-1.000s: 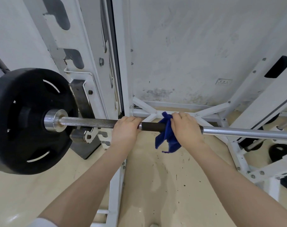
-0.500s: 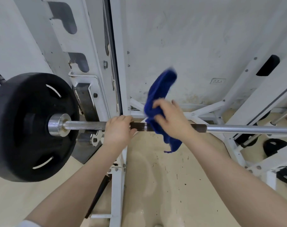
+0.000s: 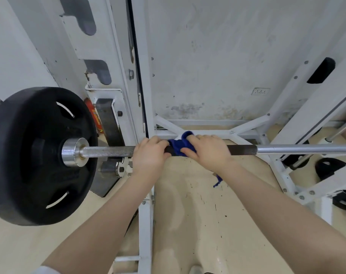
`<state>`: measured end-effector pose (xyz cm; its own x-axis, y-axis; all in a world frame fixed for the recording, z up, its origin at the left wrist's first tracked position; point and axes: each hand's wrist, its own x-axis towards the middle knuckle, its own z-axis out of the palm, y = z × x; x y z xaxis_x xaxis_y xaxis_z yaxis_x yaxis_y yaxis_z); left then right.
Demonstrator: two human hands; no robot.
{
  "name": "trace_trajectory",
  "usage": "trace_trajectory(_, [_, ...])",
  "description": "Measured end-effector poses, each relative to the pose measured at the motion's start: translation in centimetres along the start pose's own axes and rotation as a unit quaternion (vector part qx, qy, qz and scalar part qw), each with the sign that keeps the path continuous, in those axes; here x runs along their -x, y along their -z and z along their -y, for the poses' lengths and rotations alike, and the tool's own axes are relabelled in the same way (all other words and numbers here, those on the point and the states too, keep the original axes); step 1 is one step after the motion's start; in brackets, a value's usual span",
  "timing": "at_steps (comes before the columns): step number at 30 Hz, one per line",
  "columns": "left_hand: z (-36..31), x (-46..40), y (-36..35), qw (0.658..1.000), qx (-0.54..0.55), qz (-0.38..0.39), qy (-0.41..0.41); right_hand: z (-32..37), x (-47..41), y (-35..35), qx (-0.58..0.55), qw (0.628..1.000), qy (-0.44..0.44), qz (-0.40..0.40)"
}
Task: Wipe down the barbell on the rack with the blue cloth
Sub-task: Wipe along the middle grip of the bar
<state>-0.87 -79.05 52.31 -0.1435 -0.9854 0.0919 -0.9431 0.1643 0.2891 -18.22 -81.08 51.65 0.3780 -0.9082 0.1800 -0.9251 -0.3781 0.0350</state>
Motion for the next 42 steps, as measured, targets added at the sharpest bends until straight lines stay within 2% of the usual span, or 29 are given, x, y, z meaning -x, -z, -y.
trace_trajectory(4, [0.2,0.0,-0.3,1.0,-0.003,-0.011,0.007,-3.4,1.8,0.8,0.05,0.988,-0.145,-0.03])
trace_trajectory(6, [0.1,0.1,-0.5,1.0,-0.007,-0.019,0.004,-2.7,1.6,0.8,0.045,0.979,-0.194,-0.039])
trace_trajectory(10, [-0.1,0.6,-0.7,0.999,-0.008,-0.035,-0.001,2.8,-0.4,-1.1,-0.025,0.994,-0.086,-0.055])
trace_trajectory(12, [-0.3,0.5,-0.7,1.0,-0.006,-0.03,-0.001,2.5,-0.3,-1.1,-0.022,0.996,-0.067,-0.047])
trace_trajectory(15, [-0.8,0.5,-0.5,0.999,-0.004,-0.027,0.02,-1.9,1.7,-0.4,0.013,0.995,-0.094,-0.028])
trace_trajectory(19, [-3.0,0.8,-0.7,0.998,-0.023,-0.039,0.043,-9.3,5.4,0.4,0.051,0.983,-0.175,-0.024])
trace_trajectory(24, [-8.9,0.2,-2.2,0.996,0.047,-0.046,-0.053,-17.0,9.2,1.3,0.023,0.947,-0.313,-0.07])
trace_trajectory(26, [-11.4,-0.5,-2.9,0.995,0.041,-0.023,-0.09,-15.7,8.5,0.9,0.009,0.952,-0.296,-0.079])
trace_trajectory(28, [-13.6,-1.4,-3.6,0.993,0.024,-0.007,-0.112,-12.3,7.4,0.0,-0.025,0.969,-0.23,-0.086])
trace_trajectory(30, [-15.5,-2.2,-4.2,0.994,0.012,-0.005,-0.112,-10.0,7.0,-0.6,-0.072,0.977,-0.182,-0.089])
trace_trajectory(32, [-16.5,-2.9,-4.7,0.995,0.001,-0.008,-0.098,-11.3,7.6,-0.6,-0.069,0.984,-0.146,-0.082])
trace_trajectory(34, [-16.8,-3.1,-5.1,0.995,-0.02,-0.002,-0.098,-14.8,8.6,-0.7,-0.033,0.983,-0.161,-0.08])
trace_trajectory(36, [-16.6,-3.0,-5.6,0.995,-0.019,-0.004,-0.099,-18.1,9.8,-0.5,-0.009,0.965,-0.25,-0.075])
trace_trajectory(38, [-16.4,-2.9,-5.9,0.995,-0.005,-0.016,-0.102,-18.3,10.3,-0.5,-0.003,0.946,-0.312,-0.09])
trace_trajectory(40, [-16.4,-2.8,-5.9,0.995,-0.005,-0.017,-0.1,-15.4,9.8,-1.0,-0.034,0.953,-0.282,-0.107])
trace_trajectory(42, [-16.2,-3.0,-5.8,0.994,-0.011,-0.018,-0.103,-11.5,9.1,-1.3,-0.104,0.97,-0.197,-0.094])
